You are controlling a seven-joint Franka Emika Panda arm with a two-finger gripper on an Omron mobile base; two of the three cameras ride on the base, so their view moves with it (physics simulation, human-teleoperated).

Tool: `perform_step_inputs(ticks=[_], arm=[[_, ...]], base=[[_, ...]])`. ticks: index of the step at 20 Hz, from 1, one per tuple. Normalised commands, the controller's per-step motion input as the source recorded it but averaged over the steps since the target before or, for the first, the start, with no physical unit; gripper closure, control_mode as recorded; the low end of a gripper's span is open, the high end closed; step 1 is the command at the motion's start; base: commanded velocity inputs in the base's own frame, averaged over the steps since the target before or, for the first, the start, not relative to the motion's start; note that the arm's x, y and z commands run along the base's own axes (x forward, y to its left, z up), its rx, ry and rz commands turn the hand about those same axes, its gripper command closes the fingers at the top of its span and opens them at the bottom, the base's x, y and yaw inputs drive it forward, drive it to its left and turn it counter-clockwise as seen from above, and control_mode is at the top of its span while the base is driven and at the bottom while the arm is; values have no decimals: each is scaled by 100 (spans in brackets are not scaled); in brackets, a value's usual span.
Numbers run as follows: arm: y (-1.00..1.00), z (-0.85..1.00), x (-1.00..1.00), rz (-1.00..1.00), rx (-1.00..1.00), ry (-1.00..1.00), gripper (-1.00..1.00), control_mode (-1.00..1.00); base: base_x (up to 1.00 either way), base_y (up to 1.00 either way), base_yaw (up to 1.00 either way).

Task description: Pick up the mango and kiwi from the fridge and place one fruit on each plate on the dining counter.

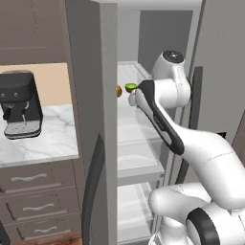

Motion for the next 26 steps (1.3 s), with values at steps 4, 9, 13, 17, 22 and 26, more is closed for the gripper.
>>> perform_step_inputs(ticks=[4, 9, 13, 17, 22, 26], arm=[[63, 32, 83, 2, -3, -8, -100, -100], [8, 47, 66, 0, 0, 6, -100, -100], [0, 15, 69, 1, 1, 22, -100, -100], [0, -8, 73, 4, 0, 17, -100, -100], [-5, -2, 51, 1, 0, 9, -100, -100], [-9, -27, 51, 0, 0, 7, -100, -100]], base=[[0, 0, 0], [0, 0, 0], [0, 0, 0], [0, 0, 0], [0, 0, 0], [0, 0, 0]])
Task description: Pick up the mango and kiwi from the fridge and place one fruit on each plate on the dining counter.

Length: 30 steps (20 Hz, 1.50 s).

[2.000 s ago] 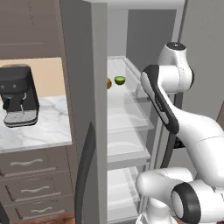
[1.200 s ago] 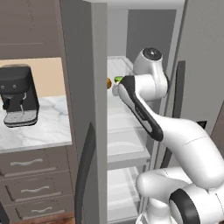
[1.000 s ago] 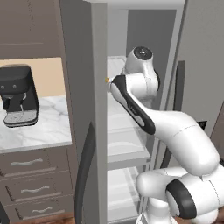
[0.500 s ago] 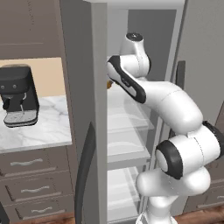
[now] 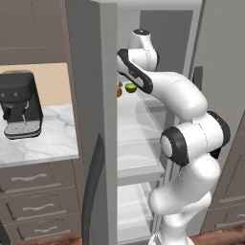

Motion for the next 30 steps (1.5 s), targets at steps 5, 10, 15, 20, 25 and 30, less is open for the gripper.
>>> perform_step_inputs(ticks=[5, 10, 15, 20, 25, 30], arm=[[-8, -47, 34, 0, 0, 2, -100, -100], [-11, -34, 26, 0, 0, 0, -100, -100], [8, -37, -1, 0, 0, 0, -100, -100], [8, -31, -2, 0, 0, 0, -100, -100], [3, -31, -27, 0, 0, 0, -100, -100], [5, -28, -56, 0, 0, 0, -100, -100]], base=[[0, 0, 0], [0, 0, 0], [0, 0, 0], [0, 0, 0], [0, 0, 0], [0, 0, 0]])
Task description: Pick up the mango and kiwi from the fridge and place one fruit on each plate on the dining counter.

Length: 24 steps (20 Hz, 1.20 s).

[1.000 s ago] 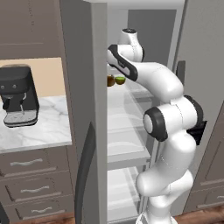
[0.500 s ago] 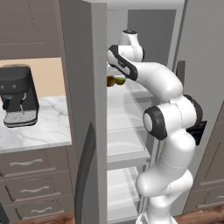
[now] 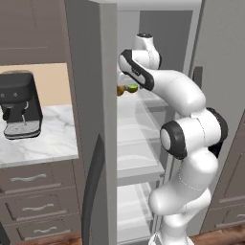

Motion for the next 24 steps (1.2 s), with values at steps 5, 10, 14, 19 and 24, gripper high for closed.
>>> perform_step_inputs(ticks=[5, 10, 14, 19, 24], arm=[[0, -29, -4, 0, 0, -2, -100, -100], [0, -16, 30, 0, 0, -4, -100, -100], [13, 0, 28, 0, -3, -12, -100, -100], [0, -2, 1, 0, 0, -1, 100, -100], [0, 5, -19, 0, 0, -1, 100, -100]], base=[[0, 0, 0], [0, 0, 0], [0, 0, 0], [0, 0, 0], [0, 0, 0]])
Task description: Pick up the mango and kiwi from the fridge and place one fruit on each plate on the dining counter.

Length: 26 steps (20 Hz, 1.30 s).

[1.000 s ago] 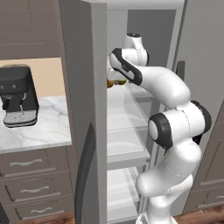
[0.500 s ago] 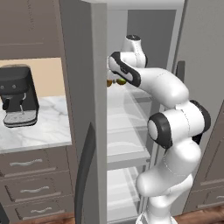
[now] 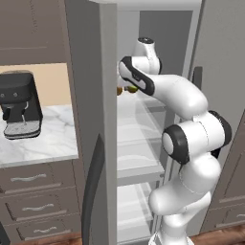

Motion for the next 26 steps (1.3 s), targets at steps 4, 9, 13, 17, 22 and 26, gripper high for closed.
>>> perform_step_inputs(ticks=[4, 9, 13, 17, 22, 26], arm=[[8, 34, -84, 2, -1, -6, 100, -100], [30, 42, -100, 1, -11, -4, 100, -100], [11, 55, -100, 0, -4, -5, 100, -100], [1, 30, -100, 0, 0, -3, 100, -100], [0, -3, -100, 0, 0, -5, 100, -100], [-5, -3, -100, -5, 0, -10, 100, -100]], base=[[0, 0, 0], [0, 0, 0], [0, 0, 0], [0, 0, 0], [0, 0, 0], [0, 0, 0]])
